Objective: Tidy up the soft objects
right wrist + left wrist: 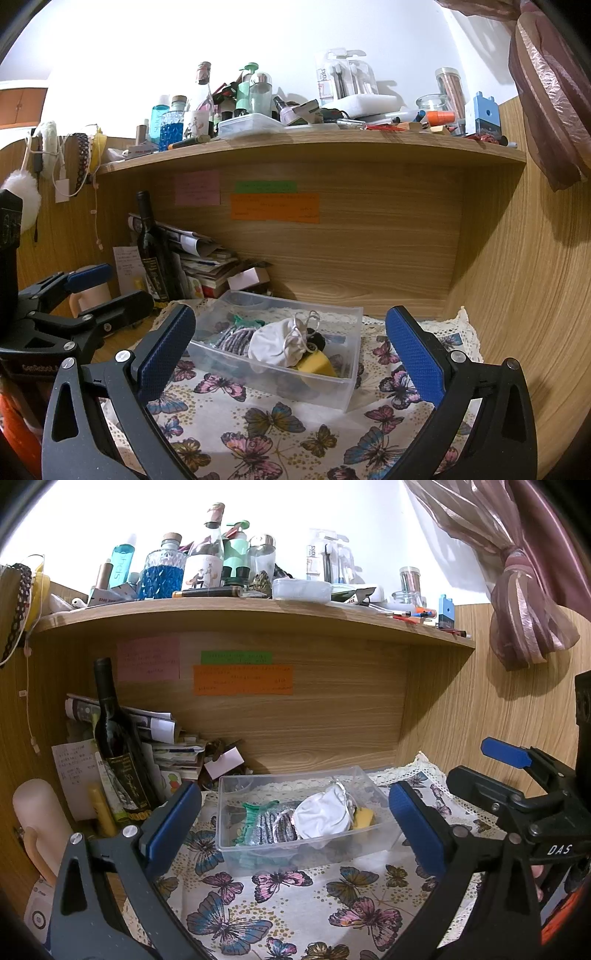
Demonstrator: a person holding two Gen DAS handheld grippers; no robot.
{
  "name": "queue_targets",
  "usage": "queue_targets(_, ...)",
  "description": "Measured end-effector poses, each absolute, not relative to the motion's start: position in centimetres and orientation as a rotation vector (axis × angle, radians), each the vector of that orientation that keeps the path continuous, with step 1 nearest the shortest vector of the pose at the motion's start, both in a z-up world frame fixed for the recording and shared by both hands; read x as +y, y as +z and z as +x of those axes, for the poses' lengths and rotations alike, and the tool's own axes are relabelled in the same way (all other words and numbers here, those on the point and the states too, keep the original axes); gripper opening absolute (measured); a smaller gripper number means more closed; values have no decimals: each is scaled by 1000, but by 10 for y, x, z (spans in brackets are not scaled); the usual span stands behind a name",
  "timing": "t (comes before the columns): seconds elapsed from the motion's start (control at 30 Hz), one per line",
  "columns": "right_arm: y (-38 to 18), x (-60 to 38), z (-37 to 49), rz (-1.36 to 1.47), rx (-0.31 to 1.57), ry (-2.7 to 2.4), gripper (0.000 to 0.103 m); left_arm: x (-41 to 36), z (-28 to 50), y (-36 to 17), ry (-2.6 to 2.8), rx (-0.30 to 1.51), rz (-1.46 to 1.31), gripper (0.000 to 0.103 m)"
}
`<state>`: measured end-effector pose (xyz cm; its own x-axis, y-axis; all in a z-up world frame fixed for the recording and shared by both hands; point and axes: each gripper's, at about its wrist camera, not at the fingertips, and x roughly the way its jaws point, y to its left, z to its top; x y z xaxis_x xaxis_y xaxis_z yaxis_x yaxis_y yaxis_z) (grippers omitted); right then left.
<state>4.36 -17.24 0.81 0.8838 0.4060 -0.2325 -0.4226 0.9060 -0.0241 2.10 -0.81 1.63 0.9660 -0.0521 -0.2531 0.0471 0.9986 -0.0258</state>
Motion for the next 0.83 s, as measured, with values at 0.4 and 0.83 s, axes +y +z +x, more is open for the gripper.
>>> queue_targets(0.4, 8, -172, 44, -73, 230, 432, 103, -13, 22, 15, -57, 260, -36, 103)
queue_targets(0.83, 5, -171, 46, -69, 242, 430, 103, -20, 23, 15, -60, 270, -52, 103)
